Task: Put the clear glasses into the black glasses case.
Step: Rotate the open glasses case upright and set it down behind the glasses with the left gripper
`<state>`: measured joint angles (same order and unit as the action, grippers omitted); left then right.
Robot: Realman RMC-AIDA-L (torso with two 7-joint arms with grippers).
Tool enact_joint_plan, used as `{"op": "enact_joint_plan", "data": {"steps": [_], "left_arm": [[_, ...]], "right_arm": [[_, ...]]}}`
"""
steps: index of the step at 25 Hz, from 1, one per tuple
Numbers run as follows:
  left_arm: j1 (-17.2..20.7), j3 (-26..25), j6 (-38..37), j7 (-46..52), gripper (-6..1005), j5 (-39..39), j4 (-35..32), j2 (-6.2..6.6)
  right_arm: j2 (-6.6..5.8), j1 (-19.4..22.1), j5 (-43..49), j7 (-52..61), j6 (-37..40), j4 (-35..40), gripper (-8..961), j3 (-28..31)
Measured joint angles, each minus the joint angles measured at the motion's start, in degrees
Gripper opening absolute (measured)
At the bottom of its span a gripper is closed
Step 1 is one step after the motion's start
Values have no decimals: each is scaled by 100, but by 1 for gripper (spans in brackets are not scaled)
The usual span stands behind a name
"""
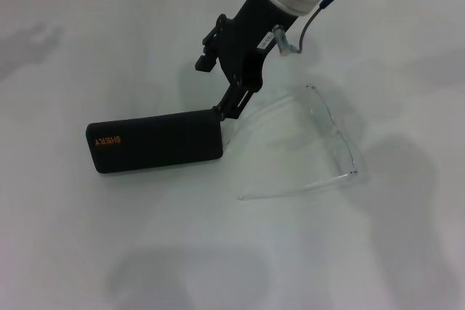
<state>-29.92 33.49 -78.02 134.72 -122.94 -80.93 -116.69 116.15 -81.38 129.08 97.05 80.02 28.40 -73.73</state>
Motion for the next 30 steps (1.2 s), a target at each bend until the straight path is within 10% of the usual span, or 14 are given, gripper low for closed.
{"op": "enact_joint_plan", "data": {"steps": [30], "left_arm": [[370,-11,264,-1147,404,279,584,-160]], "right_arm": [[4,128,-1761,-810,-1115,-660,719,-1494]]}}
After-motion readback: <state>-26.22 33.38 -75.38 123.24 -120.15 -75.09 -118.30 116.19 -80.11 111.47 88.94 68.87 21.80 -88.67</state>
